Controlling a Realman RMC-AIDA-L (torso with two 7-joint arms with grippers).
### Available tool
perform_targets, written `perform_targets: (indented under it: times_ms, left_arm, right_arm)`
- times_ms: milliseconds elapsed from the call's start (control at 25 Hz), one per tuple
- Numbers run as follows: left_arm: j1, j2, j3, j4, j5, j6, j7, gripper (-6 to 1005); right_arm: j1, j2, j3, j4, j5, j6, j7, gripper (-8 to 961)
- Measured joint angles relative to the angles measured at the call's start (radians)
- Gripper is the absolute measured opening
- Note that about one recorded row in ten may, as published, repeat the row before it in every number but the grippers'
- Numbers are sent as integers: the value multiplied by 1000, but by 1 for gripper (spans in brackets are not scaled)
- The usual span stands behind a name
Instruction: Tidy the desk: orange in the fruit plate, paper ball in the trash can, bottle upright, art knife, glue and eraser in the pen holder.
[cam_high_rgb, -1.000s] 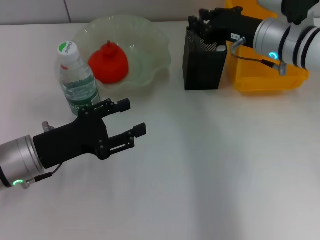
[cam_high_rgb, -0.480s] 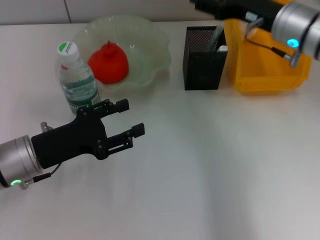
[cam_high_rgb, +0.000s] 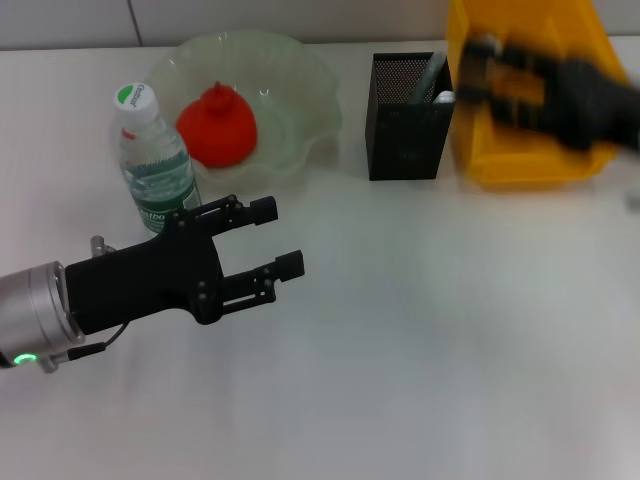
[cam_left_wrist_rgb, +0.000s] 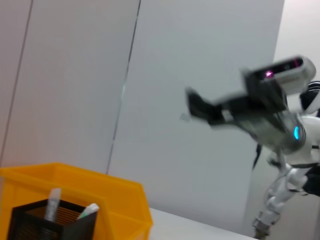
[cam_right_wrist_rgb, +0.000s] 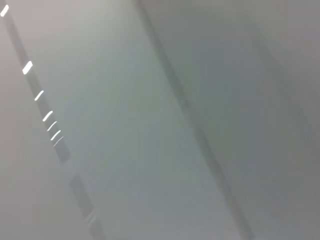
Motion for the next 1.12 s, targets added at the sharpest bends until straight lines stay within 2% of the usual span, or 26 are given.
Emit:
perform_targets:
  times_ms: [80,200,280,400,440,680,1120]
  left_arm:
    - [-11,5,3,37,26,32,-72,722]
    - [-17,17,14,47,61,51,-113,722]
    - [-18,18,20,47,71,53,-120,722]
    - [-19,18,31,48,91,54,-134,725]
    - [-25,18,43,48,136,50,-148,726]
    - [-30,20,43,58,175,46,-148,731]
    - [-27,20,44,67,185,47,-134,732]
  right_arm:
    - [-3,-2,43,-20,-170,-102,-47,760]
    - [-6,-2,43,-45,-263,-118,-97,760]
    - [-2,-2,37,-88,-373,-112,-158,760]
    - [3,-1,40,-115,-423,-91,-200,760]
    - [1,-1,43,-123,-433,-78,-225,760]
    - [-20,4,45,-168,-441,-8,-343,759]
    - [-19,3,47,-196,-437,-2,-371,758]
